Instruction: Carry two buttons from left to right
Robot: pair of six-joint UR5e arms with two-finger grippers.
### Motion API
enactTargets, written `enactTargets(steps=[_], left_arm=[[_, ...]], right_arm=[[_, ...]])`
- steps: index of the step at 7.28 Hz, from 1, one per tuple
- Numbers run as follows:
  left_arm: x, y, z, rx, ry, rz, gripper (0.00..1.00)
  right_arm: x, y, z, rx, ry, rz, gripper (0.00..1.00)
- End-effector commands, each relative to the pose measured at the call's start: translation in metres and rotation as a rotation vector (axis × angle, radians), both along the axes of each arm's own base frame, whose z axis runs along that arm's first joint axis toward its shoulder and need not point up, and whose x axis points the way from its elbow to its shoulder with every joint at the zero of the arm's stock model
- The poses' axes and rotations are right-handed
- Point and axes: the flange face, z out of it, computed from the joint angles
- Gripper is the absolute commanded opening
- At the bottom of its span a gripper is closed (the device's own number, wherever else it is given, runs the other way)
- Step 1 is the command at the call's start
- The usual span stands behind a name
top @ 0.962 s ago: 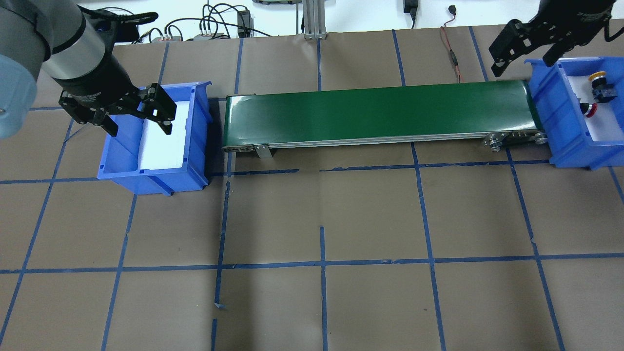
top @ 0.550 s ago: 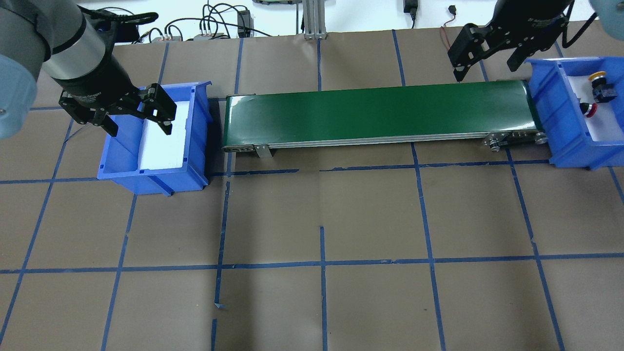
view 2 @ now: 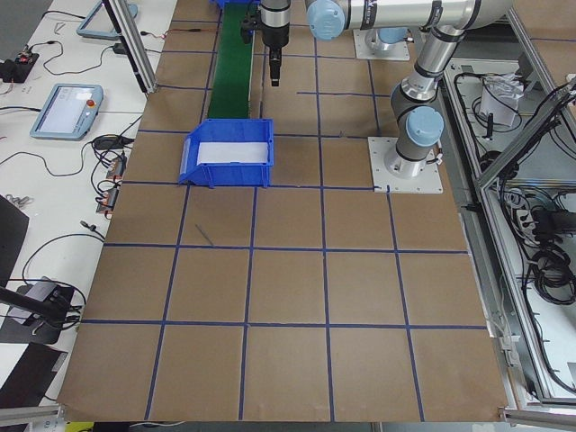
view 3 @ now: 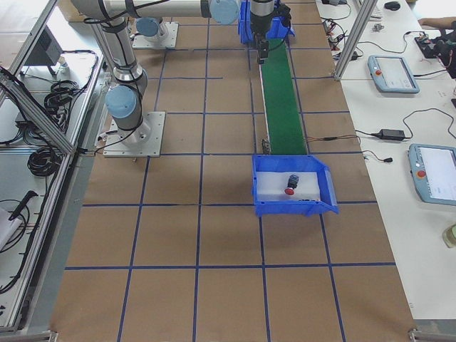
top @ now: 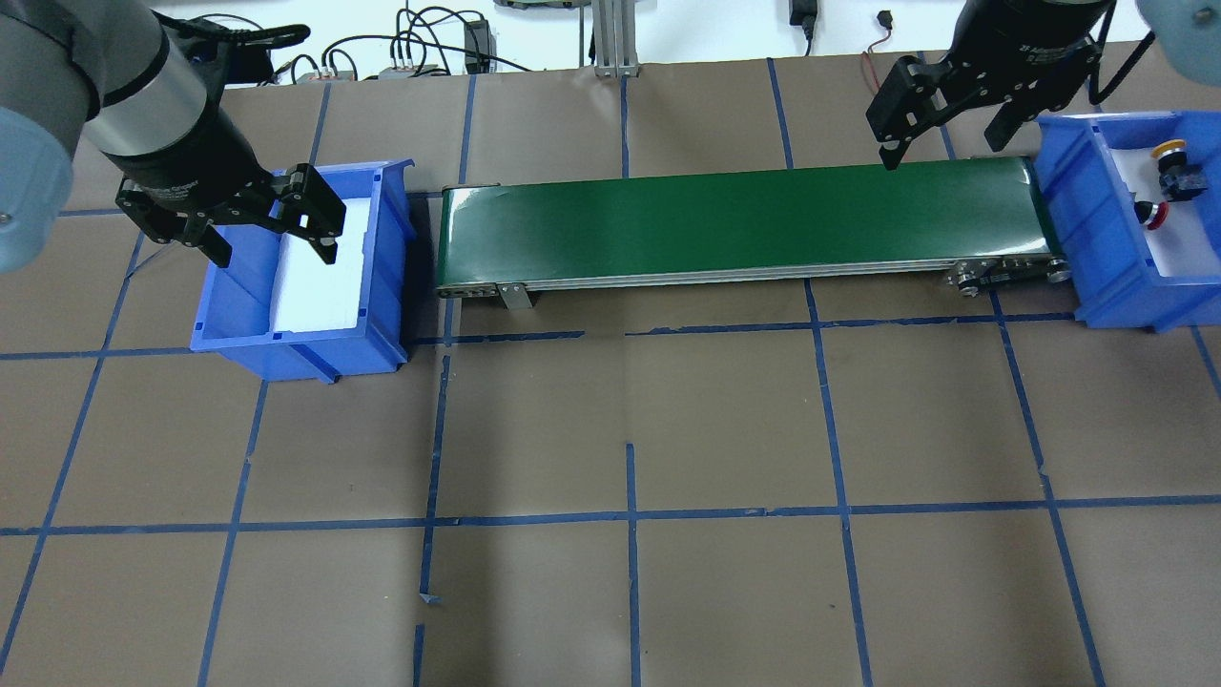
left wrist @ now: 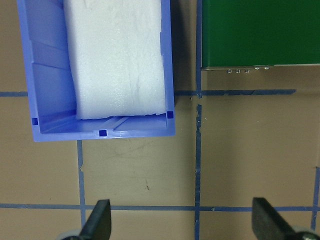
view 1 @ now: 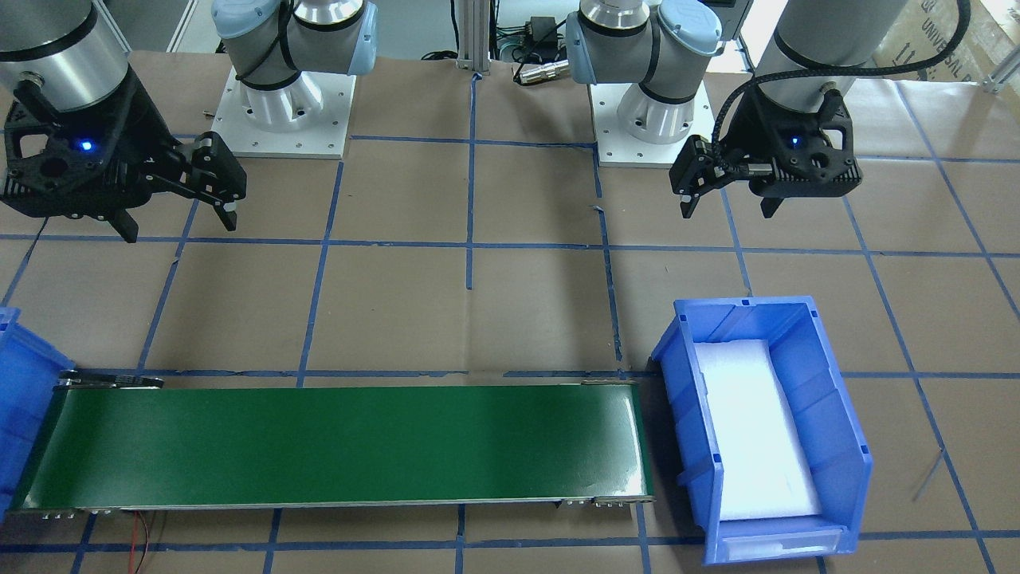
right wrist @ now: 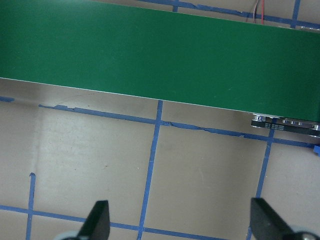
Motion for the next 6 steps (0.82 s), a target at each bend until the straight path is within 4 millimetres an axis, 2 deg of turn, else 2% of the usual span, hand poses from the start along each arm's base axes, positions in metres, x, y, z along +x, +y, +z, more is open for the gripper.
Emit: enactTargets(steps=[1,2,6], left_arm=[[0.0,-0.0004,-0.0004,0.0,0.0,-0.001,1.0],[0.0002,-0.0003,-0.0006,0.002,-0.001,-0.001,1.0],[0.0,-0.0003,-0.0006,0.002,0.0,-0.001,1.0]], right_arm=[[-0.001,0.0007,0.0012,0.004,0.011,-0.017,1.0],[-0.001,0.0008,0.0011,0.006,0.008,-0.091,1.0],[-0.001,0.0011,0.0002,0.009,0.006,-0.126,1.0]])
